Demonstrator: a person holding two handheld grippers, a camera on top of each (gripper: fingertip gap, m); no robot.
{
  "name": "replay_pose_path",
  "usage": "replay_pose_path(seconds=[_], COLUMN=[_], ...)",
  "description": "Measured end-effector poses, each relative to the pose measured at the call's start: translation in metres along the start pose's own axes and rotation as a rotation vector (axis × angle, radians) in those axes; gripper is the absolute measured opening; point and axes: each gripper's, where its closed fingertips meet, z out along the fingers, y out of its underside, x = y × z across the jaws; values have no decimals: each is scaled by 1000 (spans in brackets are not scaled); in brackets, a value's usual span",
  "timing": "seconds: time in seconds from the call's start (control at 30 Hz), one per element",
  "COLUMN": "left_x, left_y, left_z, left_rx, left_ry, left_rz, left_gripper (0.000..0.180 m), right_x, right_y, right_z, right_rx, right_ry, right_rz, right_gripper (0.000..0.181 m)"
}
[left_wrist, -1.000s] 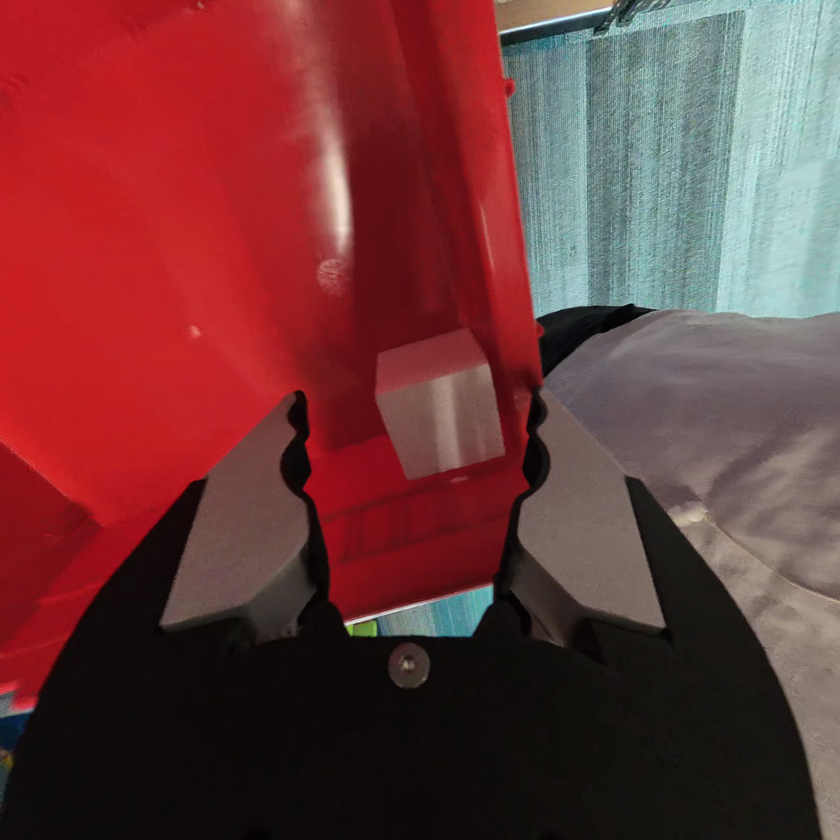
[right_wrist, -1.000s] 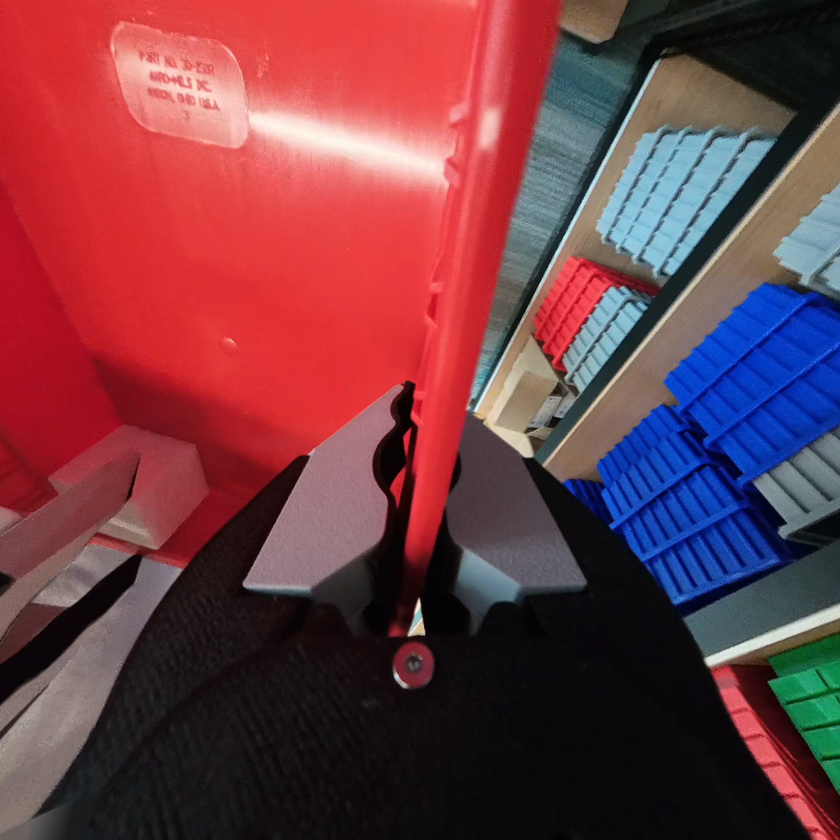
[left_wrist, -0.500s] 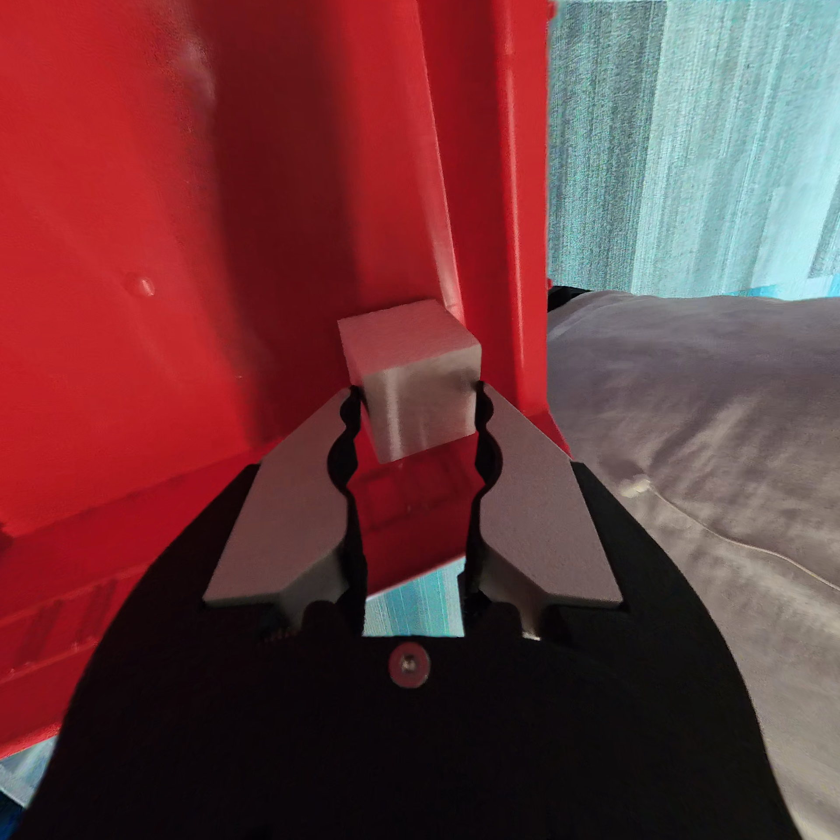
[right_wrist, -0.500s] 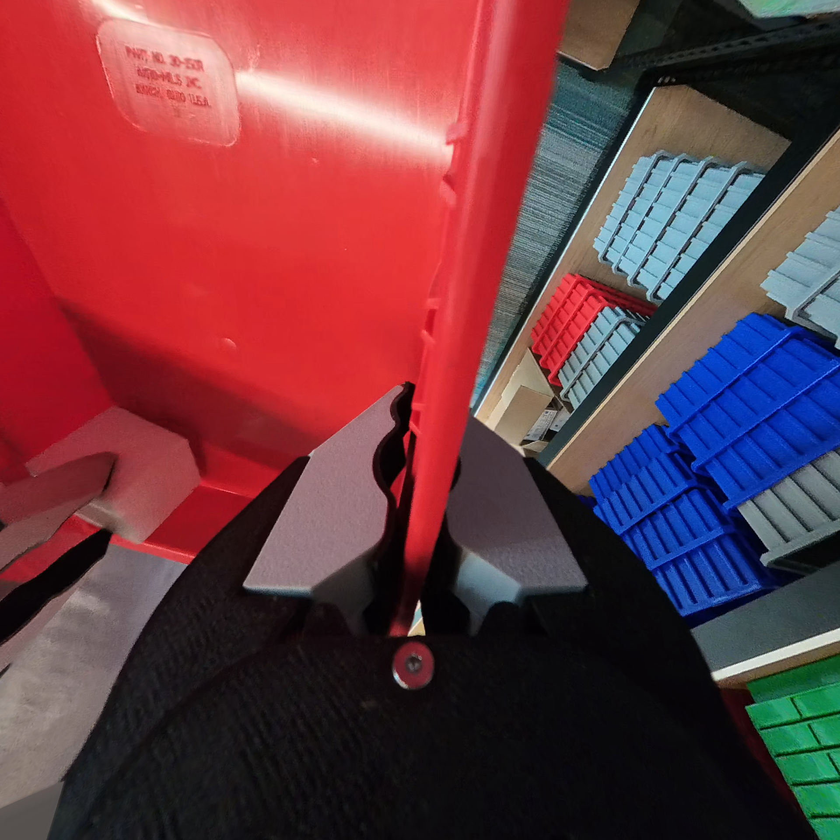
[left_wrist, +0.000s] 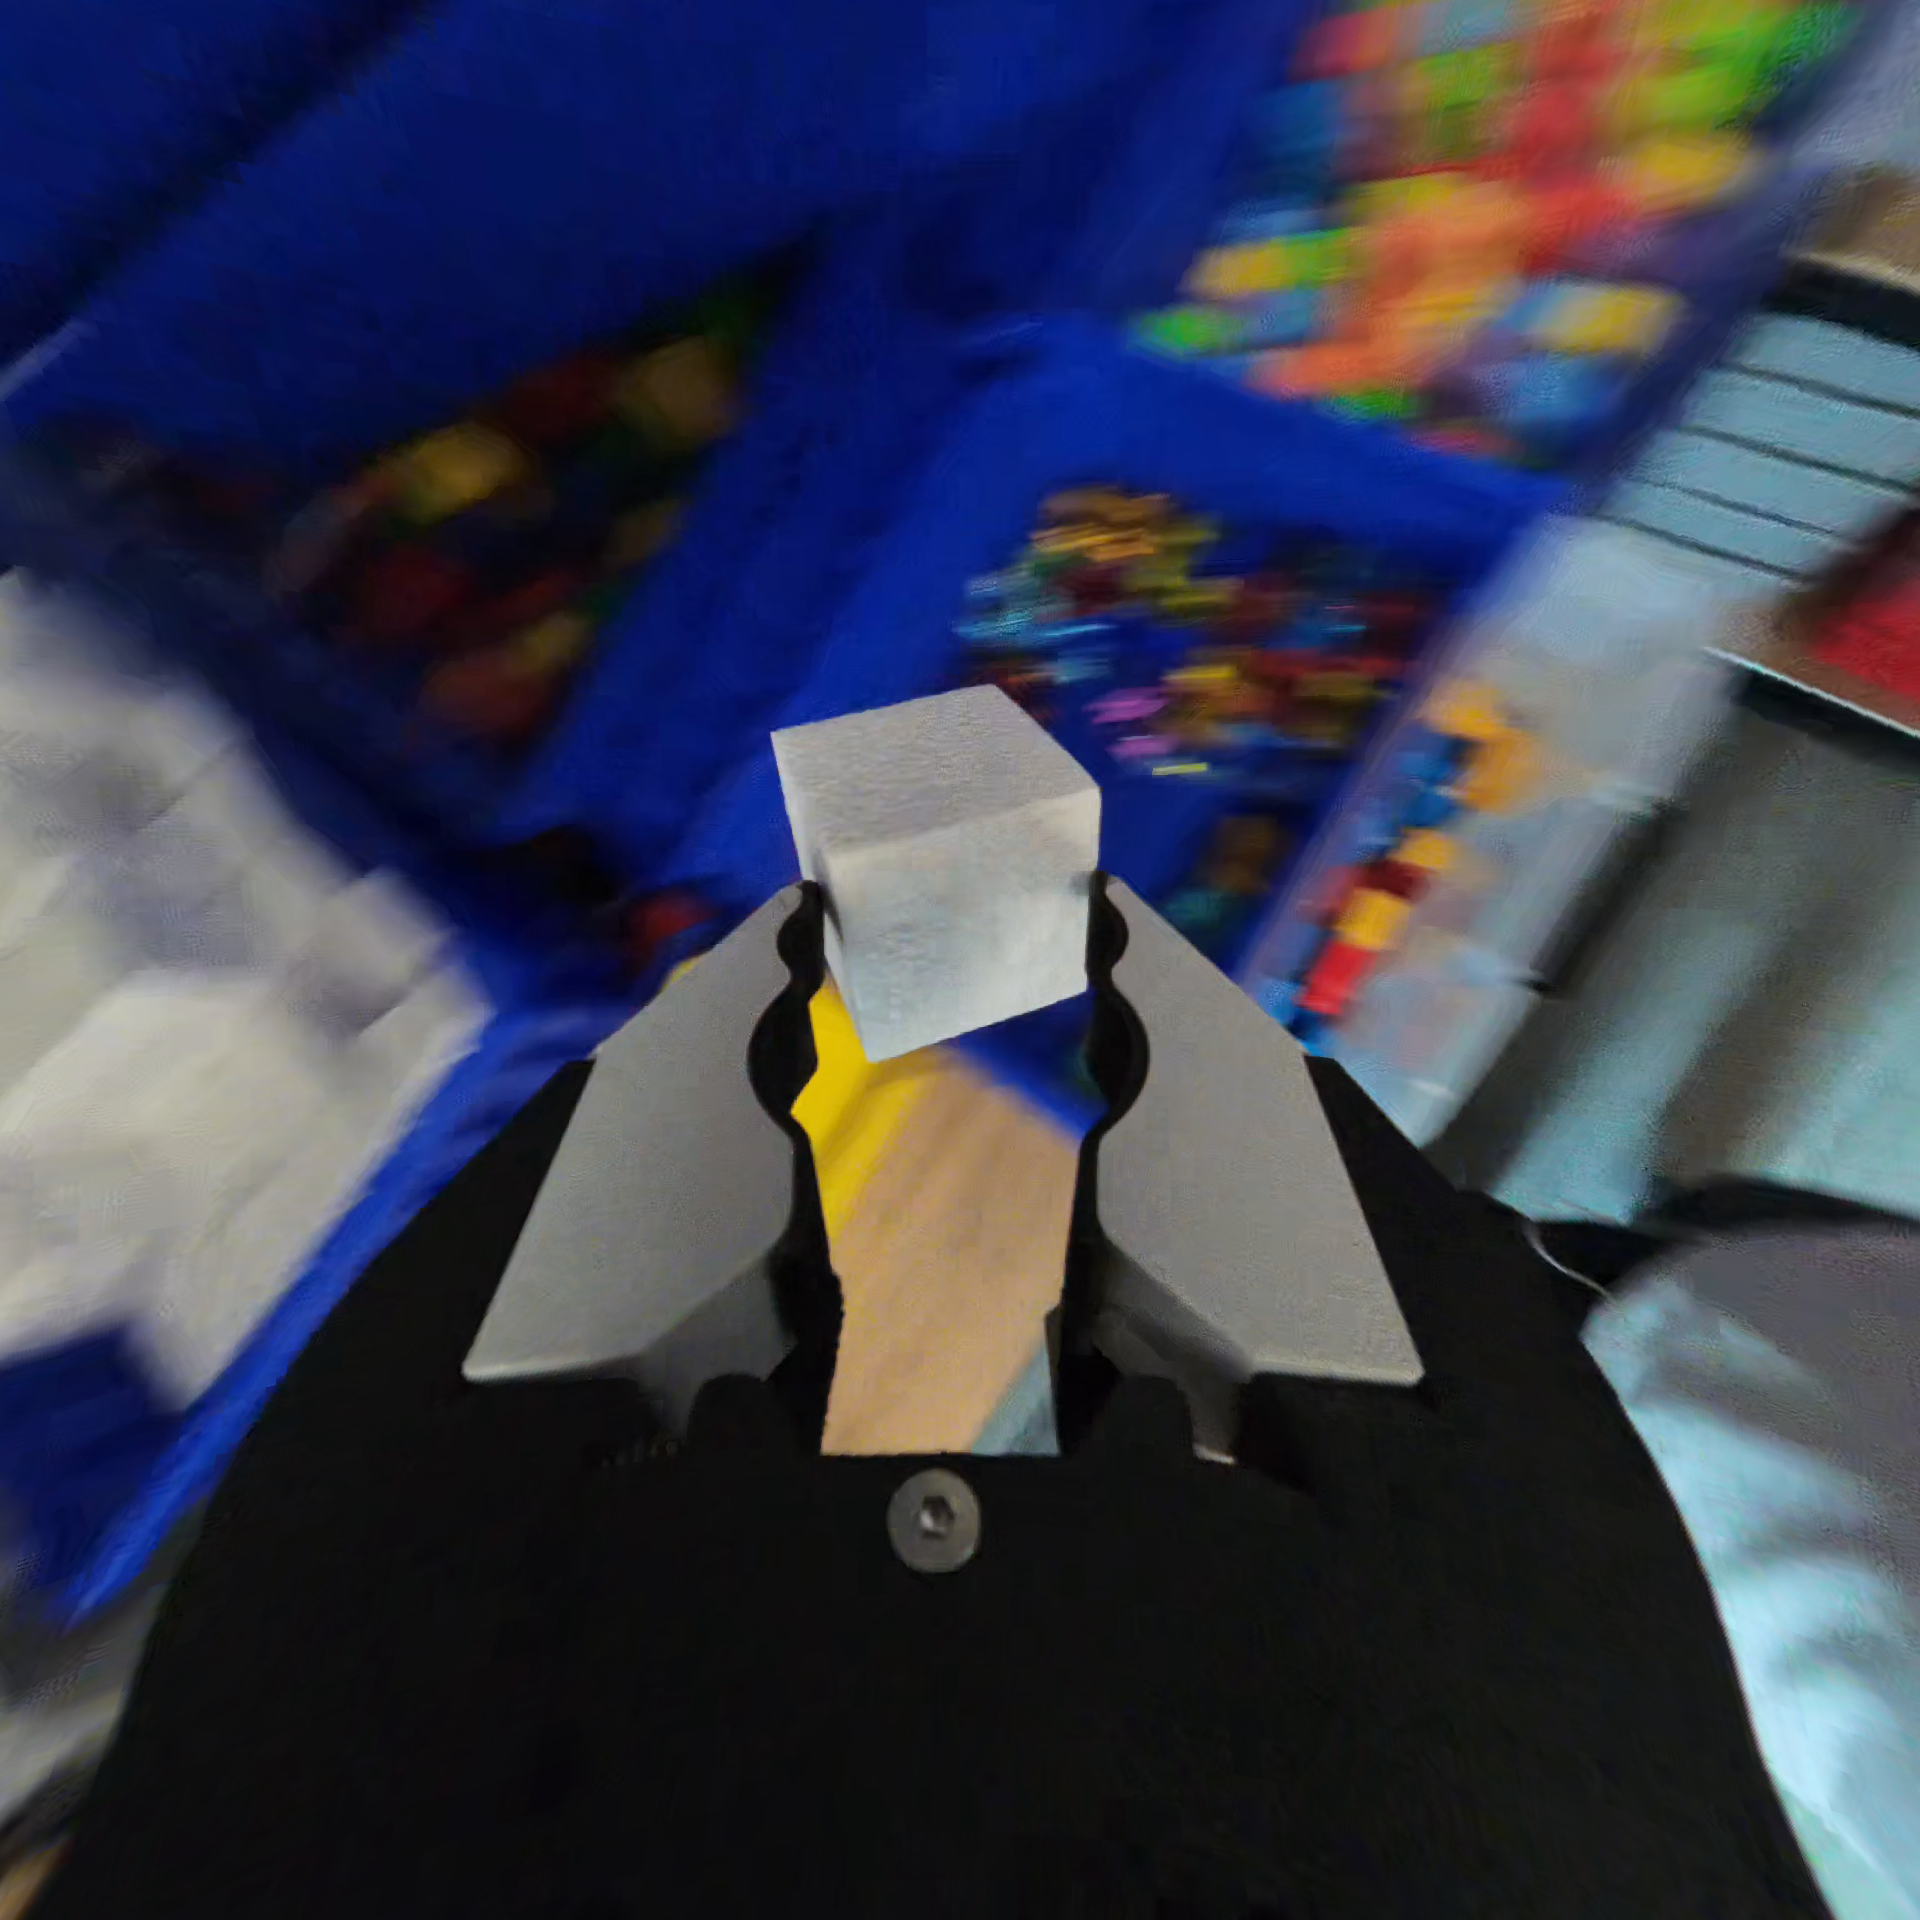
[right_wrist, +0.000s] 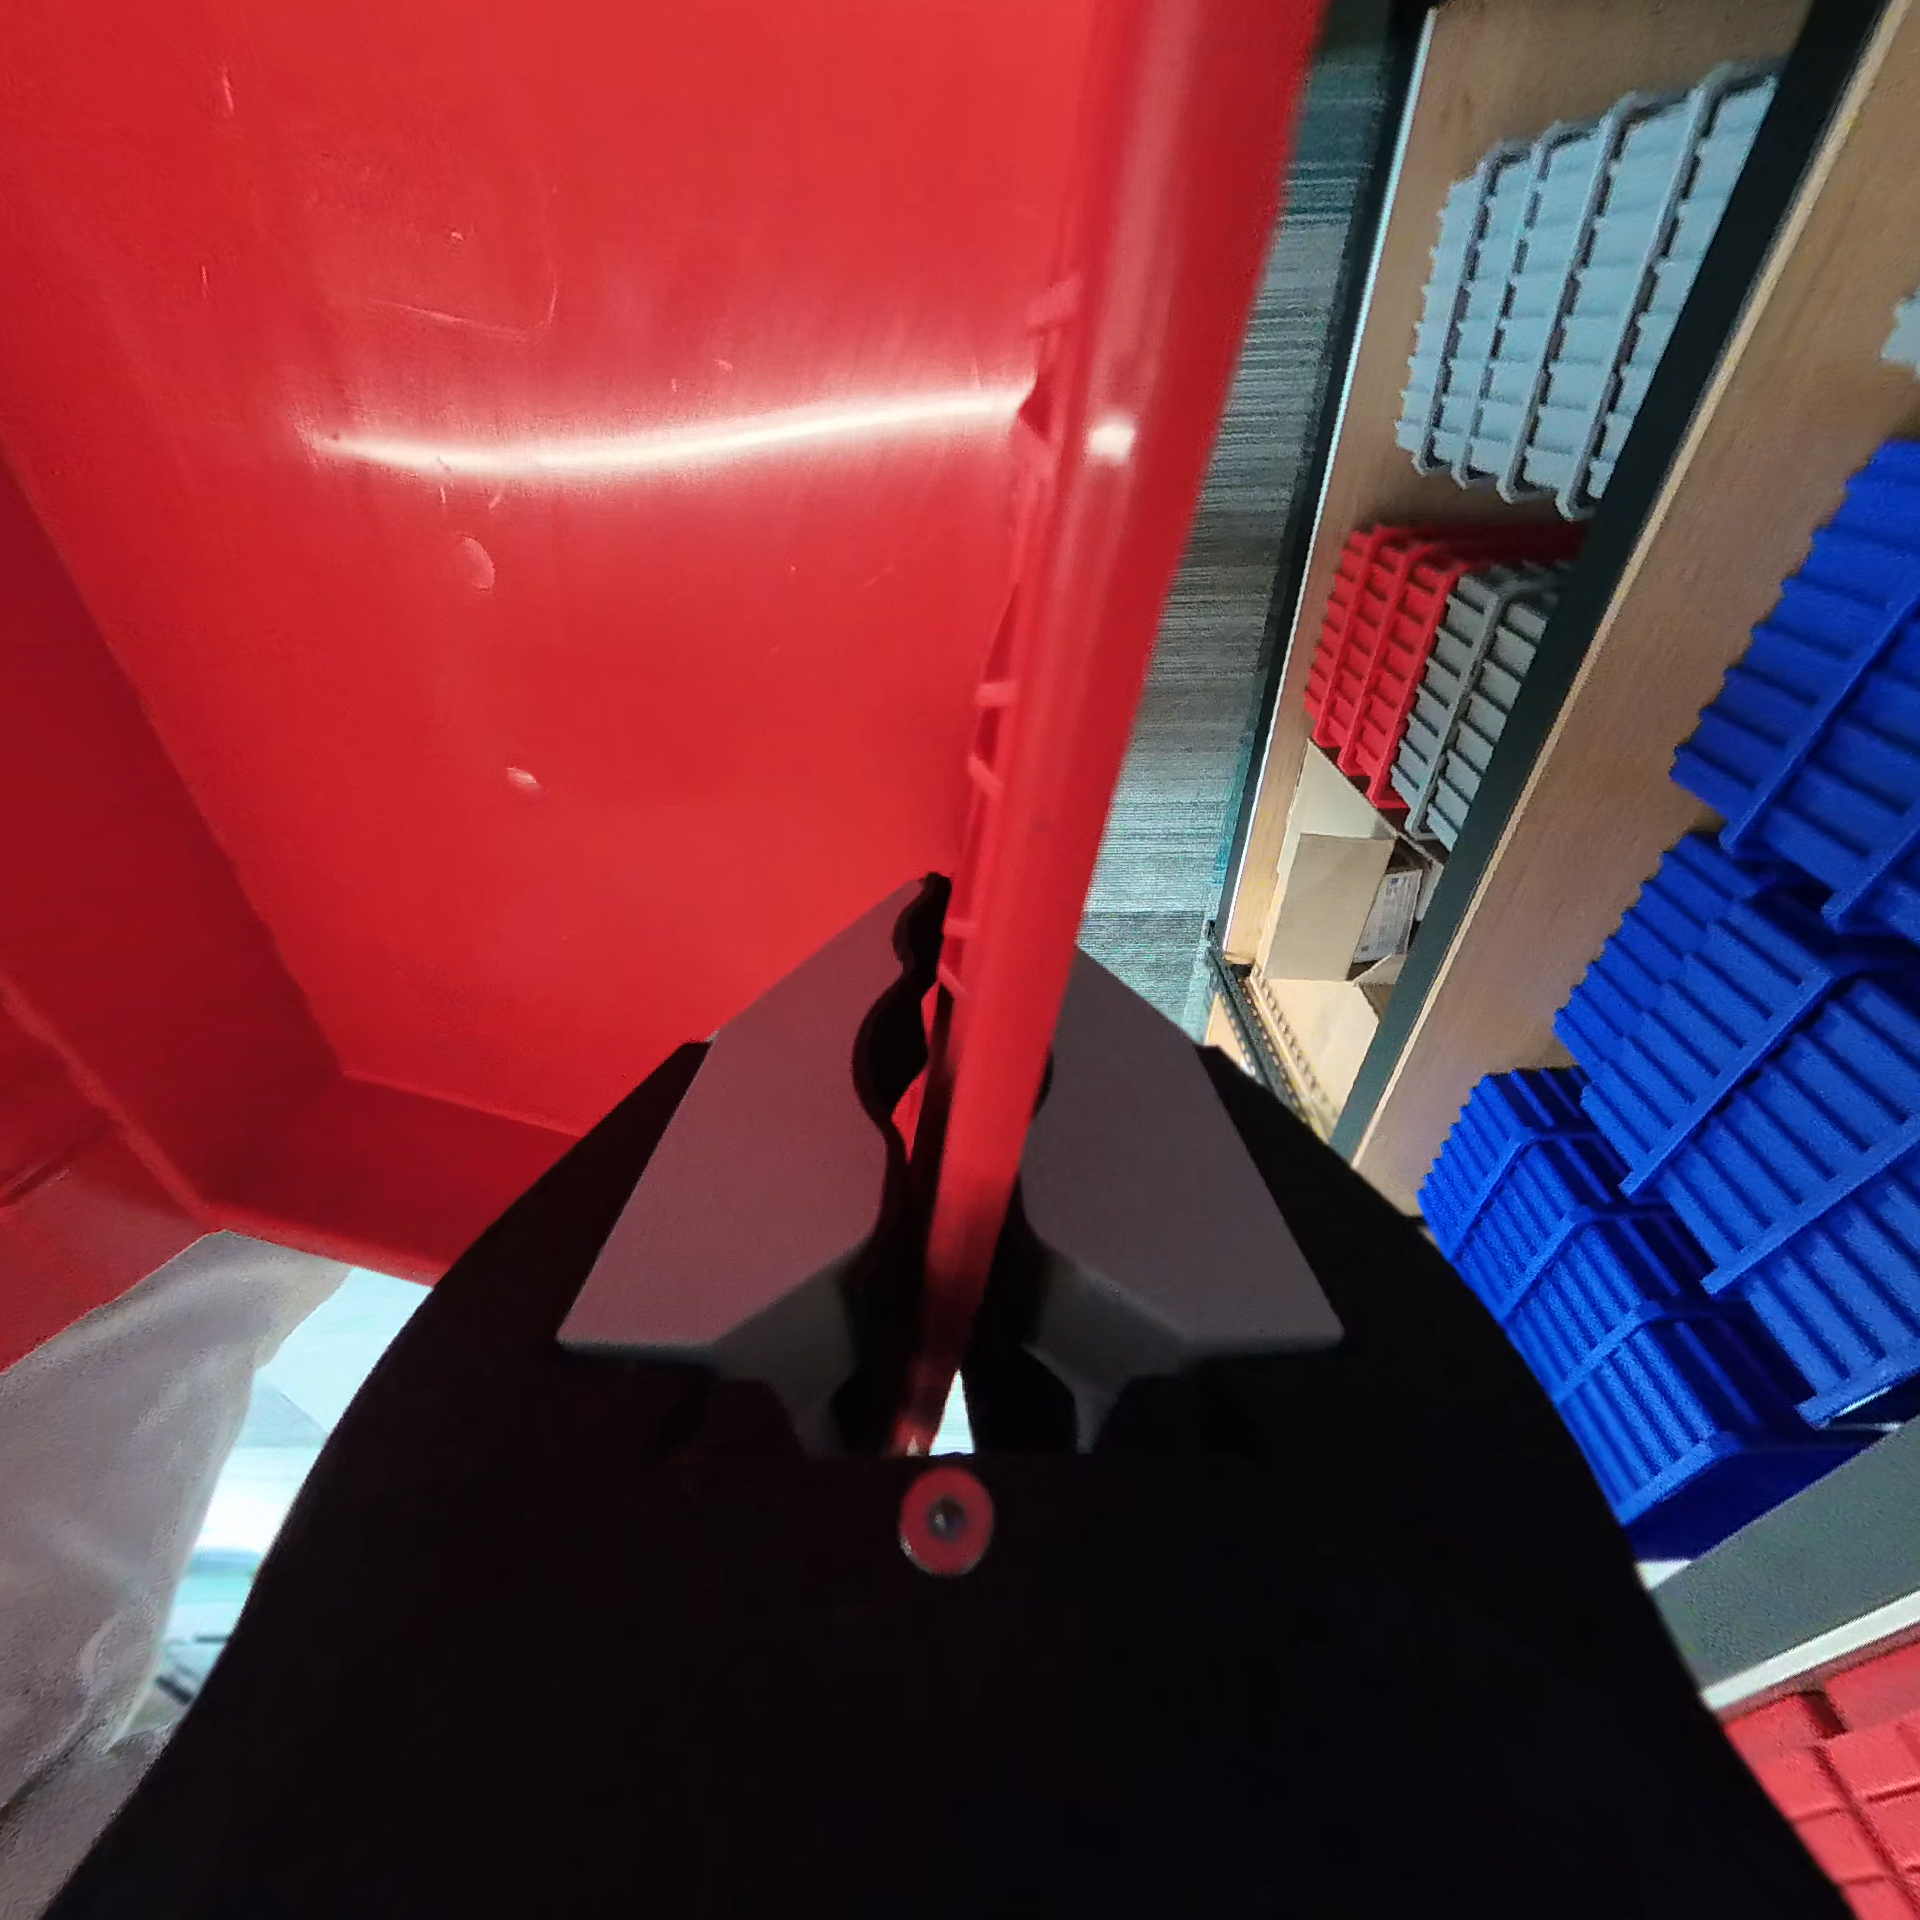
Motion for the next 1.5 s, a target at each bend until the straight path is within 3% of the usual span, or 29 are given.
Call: replay_pose_path(seconds=[0.03,0.13,0.2,0.27,0.33,0.4,0.47,0.57,0.73,0.77,0.87,1.0,1.17,1.27,1.5], left_x=[-67,-193,-245,-281,-302,-313,-310,-288,-125,-80,79,259,398,461,522], left_y=[12,64,97,121,126,125,104,72,11,10,13,8,-28,-55,-52], left_z=[2,21,38,56,74,74,59,15,-45,-46,-25,3,19,11,66], left_rx=[-72,-320,-431,-485,-449,-412,-288,-95,538,653,868,970,906,803,234], left_ry=[-78,-99,-139,-178,-149,-155,-166,-271,-236,-192,191,585,278,216,111], left_rz=[-109,-410,-507,-547,-622,-681,-647,-558,-274,-251,-280,-305,13,231,636], left_gripper=[50,49,49,50,51,86,75,85,77,68,94,75,77,77,77], right_x=[4,12,16,20,22,21,21,24,22,21,16,16,20,17,-38], right_y=[6,24,34,42,47,50,53,50,21,11,-22,-65,-91,-95,-131], right_z=[0,2,3,4,2,-1,-7,-22,-57,-66,-93,-120,-110,-90,-78], right_rx=[2,-10,-22,-30,-31,-31,-29,-8,102,129,184,184,68,-54,-187], right_ry=[6,7,3,3,-1,-16,-32,-41,-93,-101,-85,18,23,36,202], right_rz=[25,95,143,172,195,207,210,175,21,-27,-217,-530,-811,-950,-1243], right_gripper=[1,1,2,1,1,1,1,1,2,2,2,3,2,2,2])
